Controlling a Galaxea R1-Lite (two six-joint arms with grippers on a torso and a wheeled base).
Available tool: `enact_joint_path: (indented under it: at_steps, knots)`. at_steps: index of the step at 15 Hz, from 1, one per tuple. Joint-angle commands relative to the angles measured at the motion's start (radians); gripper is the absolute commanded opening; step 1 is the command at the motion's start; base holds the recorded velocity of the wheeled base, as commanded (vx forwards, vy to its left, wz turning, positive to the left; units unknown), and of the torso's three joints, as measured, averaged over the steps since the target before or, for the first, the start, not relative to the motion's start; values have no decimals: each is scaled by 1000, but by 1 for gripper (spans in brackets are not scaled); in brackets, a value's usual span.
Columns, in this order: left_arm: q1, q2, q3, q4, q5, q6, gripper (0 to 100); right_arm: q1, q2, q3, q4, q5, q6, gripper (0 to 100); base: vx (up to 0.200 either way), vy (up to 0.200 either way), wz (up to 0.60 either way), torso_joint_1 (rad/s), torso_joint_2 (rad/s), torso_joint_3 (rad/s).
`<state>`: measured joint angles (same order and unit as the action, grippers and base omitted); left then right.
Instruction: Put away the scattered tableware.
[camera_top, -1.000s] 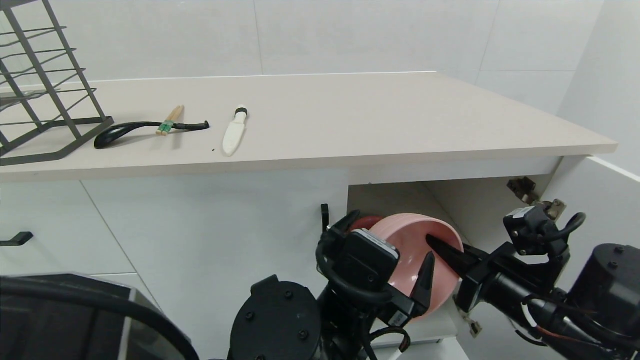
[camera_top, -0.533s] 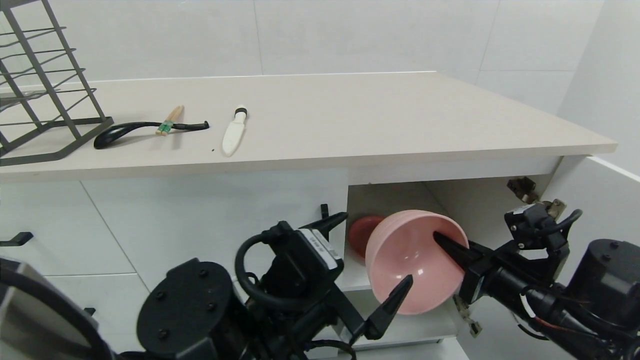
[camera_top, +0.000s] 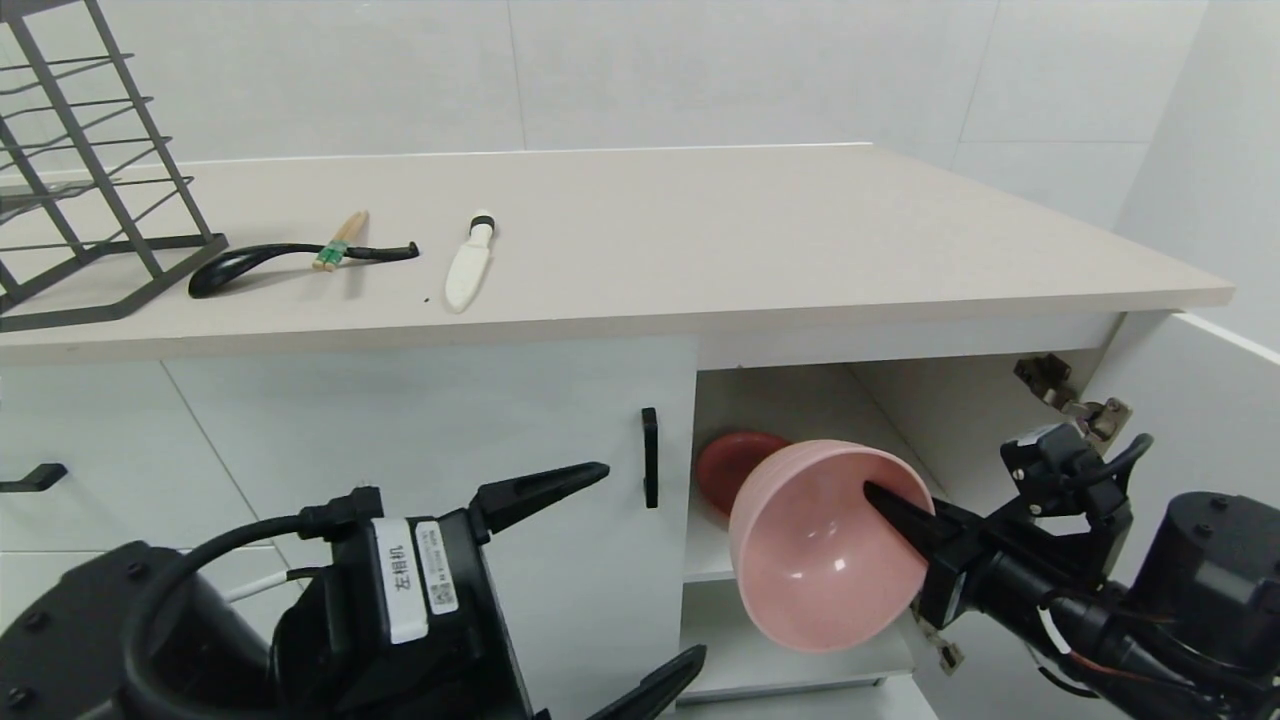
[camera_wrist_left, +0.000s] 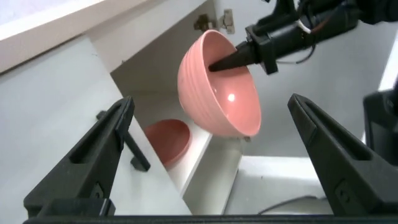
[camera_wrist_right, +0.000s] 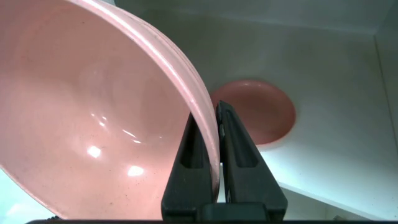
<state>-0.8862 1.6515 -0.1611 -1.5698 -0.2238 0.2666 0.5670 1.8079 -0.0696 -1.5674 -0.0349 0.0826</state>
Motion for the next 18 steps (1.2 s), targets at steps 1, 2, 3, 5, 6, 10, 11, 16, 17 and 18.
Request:
enact_joint_path:
  at_steps: [1, 2, 3, 5, 6, 10, 11, 16, 17, 18]
  knots:
    - [47, -53, 46, -1, -55, 3, 100, 1, 8, 4, 0, 0, 0, 0, 0, 0, 0, 0, 0, 0]
    - [58, -76, 69, -1, -81, 5, 100, 1, 16, 5, 0, 0, 0, 0, 0, 0, 0, 0, 0, 0]
    - [73, -107, 94, -1, -97, 5, 100, 1, 27, 5, -2, 0, 0, 0, 0, 0, 0, 0, 0, 0]
    - [95, -148, 149, -1, -120, 5, 100, 1, 54, 7, -2, 0, 0, 0, 0, 0, 0, 0, 0, 0]
    - [95, -160, 161, -1, -120, 5, 100, 1, 76, 5, -3, 0, 0, 0, 0, 0, 0, 0, 0, 0]
    - [171, -260, 161, 116, -65, 77, 100, 1, 96, 4, -3, -2, 0, 0, 0, 0, 0, 0, 0, 0]
    - [202, -299, 161, 159, -40, 94, 100, 1, 96, 4, -3, -2, 2, 0, 0, 0, 0, 0, 0, 0]
    - [242, -1042, 95, 1002, -32, 95, 100, -4, 114, 30, -3, -2, 8, 0, 0, 0, 0, 0, 0, 0]
    - [257, -1093, 44, 1102, -31, 94, 100, -6, 117, 34, -3, -2, 8, 0, 0, 0, 0, 0, 0, 0]
    - [316, -1176, -54, 1252, -32, 66, 100, -10, 126, 36, -3, -2, 9, 0, 0, 0, 0, 0, 0, 0]
